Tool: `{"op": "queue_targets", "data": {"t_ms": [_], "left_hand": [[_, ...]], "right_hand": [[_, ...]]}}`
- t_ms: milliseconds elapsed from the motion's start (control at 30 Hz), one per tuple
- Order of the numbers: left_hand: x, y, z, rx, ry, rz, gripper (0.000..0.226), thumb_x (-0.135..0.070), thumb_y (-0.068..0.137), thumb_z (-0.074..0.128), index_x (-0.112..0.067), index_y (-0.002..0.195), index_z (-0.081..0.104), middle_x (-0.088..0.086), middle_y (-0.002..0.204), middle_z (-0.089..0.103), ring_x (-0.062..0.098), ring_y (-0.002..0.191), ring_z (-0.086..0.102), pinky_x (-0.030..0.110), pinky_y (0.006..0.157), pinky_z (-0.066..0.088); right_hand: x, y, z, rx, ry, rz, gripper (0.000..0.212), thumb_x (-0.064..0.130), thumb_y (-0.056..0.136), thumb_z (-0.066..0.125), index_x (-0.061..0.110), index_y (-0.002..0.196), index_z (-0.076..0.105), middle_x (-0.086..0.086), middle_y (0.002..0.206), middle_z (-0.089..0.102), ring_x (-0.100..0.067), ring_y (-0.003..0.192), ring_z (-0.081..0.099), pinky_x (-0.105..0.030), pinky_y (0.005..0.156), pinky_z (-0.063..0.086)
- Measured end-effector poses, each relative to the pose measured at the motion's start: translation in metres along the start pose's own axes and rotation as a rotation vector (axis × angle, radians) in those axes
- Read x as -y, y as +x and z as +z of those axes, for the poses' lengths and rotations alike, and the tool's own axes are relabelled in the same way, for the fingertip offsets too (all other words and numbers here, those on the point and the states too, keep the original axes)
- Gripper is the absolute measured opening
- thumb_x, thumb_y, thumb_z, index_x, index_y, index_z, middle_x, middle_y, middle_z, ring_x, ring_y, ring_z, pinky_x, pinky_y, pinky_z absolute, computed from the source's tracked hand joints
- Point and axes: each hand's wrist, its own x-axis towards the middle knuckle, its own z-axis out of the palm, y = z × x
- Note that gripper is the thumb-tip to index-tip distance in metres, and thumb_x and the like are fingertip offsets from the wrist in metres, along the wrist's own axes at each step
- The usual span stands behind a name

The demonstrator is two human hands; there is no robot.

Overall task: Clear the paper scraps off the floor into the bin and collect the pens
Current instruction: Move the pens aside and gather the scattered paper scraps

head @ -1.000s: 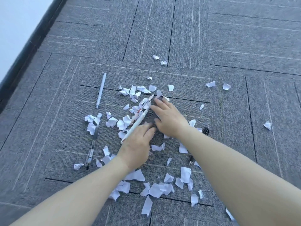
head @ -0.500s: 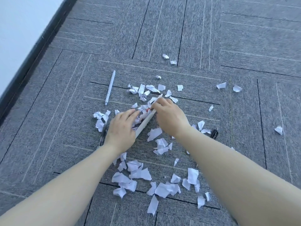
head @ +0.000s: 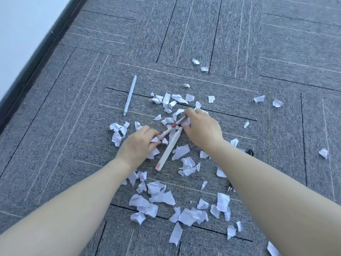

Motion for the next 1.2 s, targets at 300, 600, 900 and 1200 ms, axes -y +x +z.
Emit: {"op": "queue_targets", "data": {"t_ms": [300, 600, 900, 1200], "left_hand": [[0.005, 0.003, -0.008, -0.106, -0.05, -0.211, 0.012, -0.021, 0.094, 0.05, -0.015, 0.102, 0.057, 0.0, 0.099, 0.054, 0.019, 0.076, 0.059, 0.035, 0.055, 0.052], [-0.02, 0.09, -0.001, 0.175, 0.359, 0.174, 0.065, -0.032, 0.092, 0.041, -0.036, 0.148, 0.01, 0.001, 0.159, 0.007, 0.028, 0.144, 0.009, 0.049, 0.115, 0.012], [-0.008, 0.112, 0.007, 0.043, 0.226, 0.176, 0.029, -0.021, 0.093, 0.043, -0.009, 0.117, 0.055, 0.012, 0.119, 0.055, 0.032, 0.108, 0.047, 0.045, 0.094, 0.039], [0.015, 0.016, -0.002, -0.11, -0.043, 0.145, 0.008, -0.005, 0.079, 0.054, -0.009, 0.076, 0.06, 0.002, 0.078, 0.055, 0.022, 0.076, 0.047, 0.039, 0.069, 0.042]], "right_hand": [[0.009, 0.006, 0.005, -0.025, 0.141, -0.008, 0.022, -0.006, 0.088, 0.044, 0.014, 0.097, 0.048, -0.004, 0.093, 0.05, -0.028, 0.067, 0.051, -0.043, 0.058, 0.05], [0.005, 0.015, -0.011, -0.171, 0.11, 0.108, 0.027, 0.008, 0.09, 0.043, 0.017, 0.114, 0.054, -0.005, 0.111, 0.052, -0.026, 0.103, 0.049, -0.036, 0.068, 0.043], [-0.012, 0.054, -0.008, 0.23, -0.082, -0.037, 0.058, 0.023, 0.097, 0.046, 0.028, 0.151, 0.023, 0.001, 0.162, 0.011, -0.031, 0.148, 0.005, -0.046, 0.119, 0.012], [-0.058, -0.027, -0.009, -0.132, -0.065, -0.267, 0.017, 0.002, 0.088, 0.059, 0.007, 0.1, 0.07, -0.006, 0.105, 0.068, -0.029, 0.098, 0.061, -0.044, 0.066, 0.057]]}}
